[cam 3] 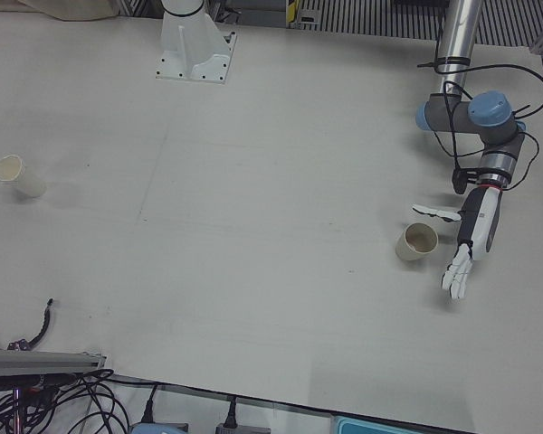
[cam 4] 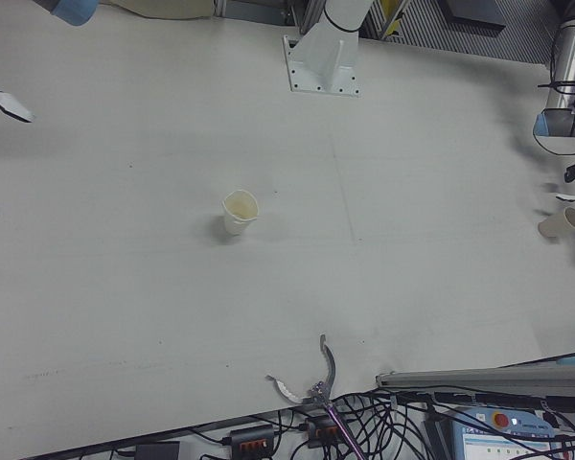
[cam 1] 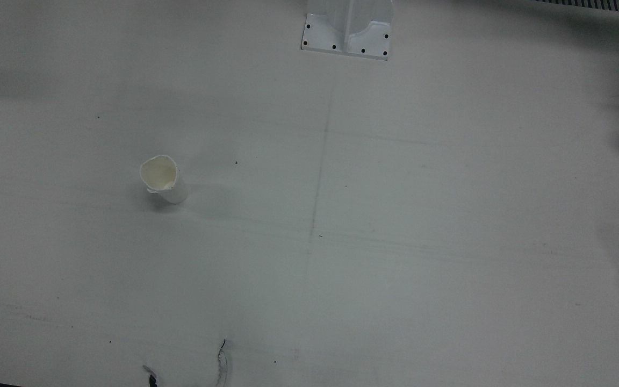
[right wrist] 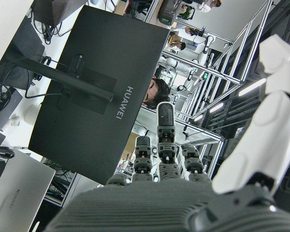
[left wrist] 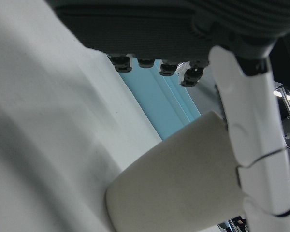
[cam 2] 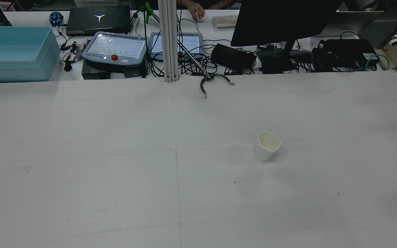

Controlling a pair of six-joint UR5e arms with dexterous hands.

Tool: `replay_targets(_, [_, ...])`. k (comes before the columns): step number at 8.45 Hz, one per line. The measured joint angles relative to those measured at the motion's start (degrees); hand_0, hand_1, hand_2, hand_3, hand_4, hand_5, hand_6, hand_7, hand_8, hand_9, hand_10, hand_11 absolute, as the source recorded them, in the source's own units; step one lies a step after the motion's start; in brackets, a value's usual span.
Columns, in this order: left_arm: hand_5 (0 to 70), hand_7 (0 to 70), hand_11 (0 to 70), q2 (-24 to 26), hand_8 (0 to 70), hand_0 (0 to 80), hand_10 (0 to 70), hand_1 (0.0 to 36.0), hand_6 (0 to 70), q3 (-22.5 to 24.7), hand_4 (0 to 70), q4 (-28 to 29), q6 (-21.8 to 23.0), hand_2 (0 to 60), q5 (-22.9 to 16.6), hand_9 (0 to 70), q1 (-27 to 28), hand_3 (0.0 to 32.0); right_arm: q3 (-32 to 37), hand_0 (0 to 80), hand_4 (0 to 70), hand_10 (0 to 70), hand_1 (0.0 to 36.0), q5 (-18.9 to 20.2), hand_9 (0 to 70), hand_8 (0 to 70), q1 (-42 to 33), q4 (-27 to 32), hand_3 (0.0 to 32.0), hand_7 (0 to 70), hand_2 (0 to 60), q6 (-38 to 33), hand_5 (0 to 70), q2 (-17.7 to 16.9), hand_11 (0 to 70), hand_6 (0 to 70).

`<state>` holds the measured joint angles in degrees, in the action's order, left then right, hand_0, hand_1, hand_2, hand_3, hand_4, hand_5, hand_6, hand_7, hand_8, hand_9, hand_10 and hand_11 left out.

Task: Pour water
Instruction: 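Grasp the white cup beside the blue bin with the left hand, then lift the white cup with the left hand and hold it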

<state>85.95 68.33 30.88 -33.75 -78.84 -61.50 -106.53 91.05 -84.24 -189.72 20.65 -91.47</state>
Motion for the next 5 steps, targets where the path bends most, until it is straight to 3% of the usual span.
replay_targets(3, [0.0,0.3,5.5,1.3,0.0,55.9,2.5,11.5,4.8,-2.37,17.9,0.03,-0.05,0.0,-0.08,0.0,1.19,0.0,0.29,43.0,7.6,0.0,10.5,0.0,16.7,15.7,0.17,0.03,0.0,30.6,23.6,-0.03,8.8,0.02,0.0,35.7])
replay_targets(5, [0.0,1.3,6.2,1.39,0.2,58.1,2.9,12.4,6.1,-2.7,20.3,0.03,0.01,0.0,-0.18,0.0,1.96,0.0,0.68,42.8,7.1,0.0,10.4,0.0,16.6,15.7,0.21,0.05,0.0,30.5,23.3,-0.08,8.7,0.05,0.0,35.5])
